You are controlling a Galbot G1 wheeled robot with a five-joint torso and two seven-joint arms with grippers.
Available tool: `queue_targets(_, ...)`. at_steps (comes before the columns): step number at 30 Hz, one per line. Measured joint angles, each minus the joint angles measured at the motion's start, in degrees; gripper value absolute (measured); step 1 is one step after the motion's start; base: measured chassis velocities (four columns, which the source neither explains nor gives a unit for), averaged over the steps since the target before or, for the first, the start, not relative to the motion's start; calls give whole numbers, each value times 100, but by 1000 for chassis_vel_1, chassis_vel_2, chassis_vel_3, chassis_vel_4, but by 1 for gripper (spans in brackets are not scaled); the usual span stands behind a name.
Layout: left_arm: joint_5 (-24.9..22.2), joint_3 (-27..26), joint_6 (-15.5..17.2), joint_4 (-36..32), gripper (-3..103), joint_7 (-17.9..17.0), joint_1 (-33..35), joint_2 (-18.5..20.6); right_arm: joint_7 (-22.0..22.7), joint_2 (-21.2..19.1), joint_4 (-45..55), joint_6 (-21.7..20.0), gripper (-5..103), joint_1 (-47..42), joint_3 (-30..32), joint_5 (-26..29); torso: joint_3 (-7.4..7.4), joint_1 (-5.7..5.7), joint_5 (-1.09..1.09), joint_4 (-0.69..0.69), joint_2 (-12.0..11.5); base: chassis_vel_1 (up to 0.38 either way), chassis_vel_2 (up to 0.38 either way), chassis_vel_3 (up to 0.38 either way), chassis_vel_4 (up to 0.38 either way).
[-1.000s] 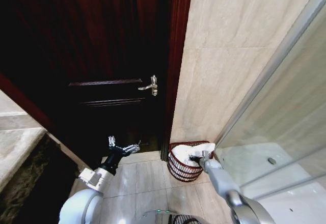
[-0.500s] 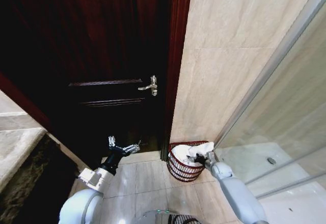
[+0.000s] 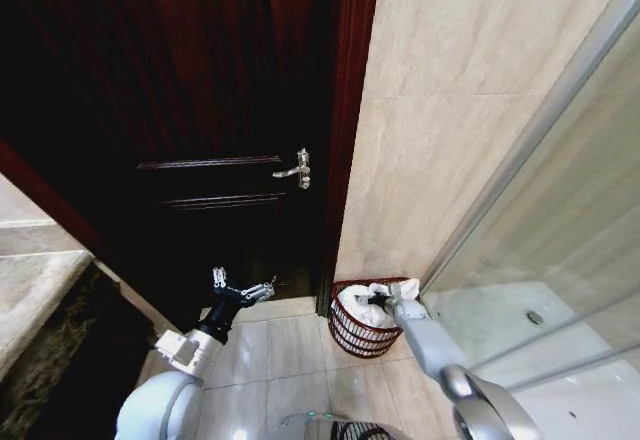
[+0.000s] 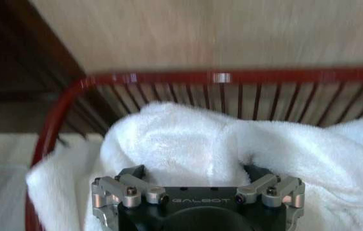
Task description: Discard the used towel into the hamper.
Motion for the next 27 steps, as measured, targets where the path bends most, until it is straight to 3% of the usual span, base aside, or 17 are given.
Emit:
queue_targets(6,0,0,1,0,100,0,0,0,-31,124,-930,292,100,293,263,-451,3,4,1,1,5,0,0,0,0)
queue_targets(16,0,0,0,0,100,0,0,0,-1,4,-1414,181,100,512,451,-203,7,6,2,1,10,0,0,0,0)
queue_targets(21,0,0,0,0,100,0,0,0,28,-22,-936,27,100,327,406,-8,9,8,2,0,11,0,0,0,0)
queue_targets(23,0,0,0,0,100,0,0,0,31,-23,-866,98,100,299,405,-48,9,9,3,0,11,0,0,0,0)
queue_targets(25,0,0,0,0,100,0,0,0,7,-87,-293,548,100,87,412,-226,10,9,5,0,11,0,0,0,0)
queue_targets(27,0,0,0,0,100,0,0,-1,11,-147,126,510,100,-59,410,-178,10,10,5,2,12,0,0,0,0)
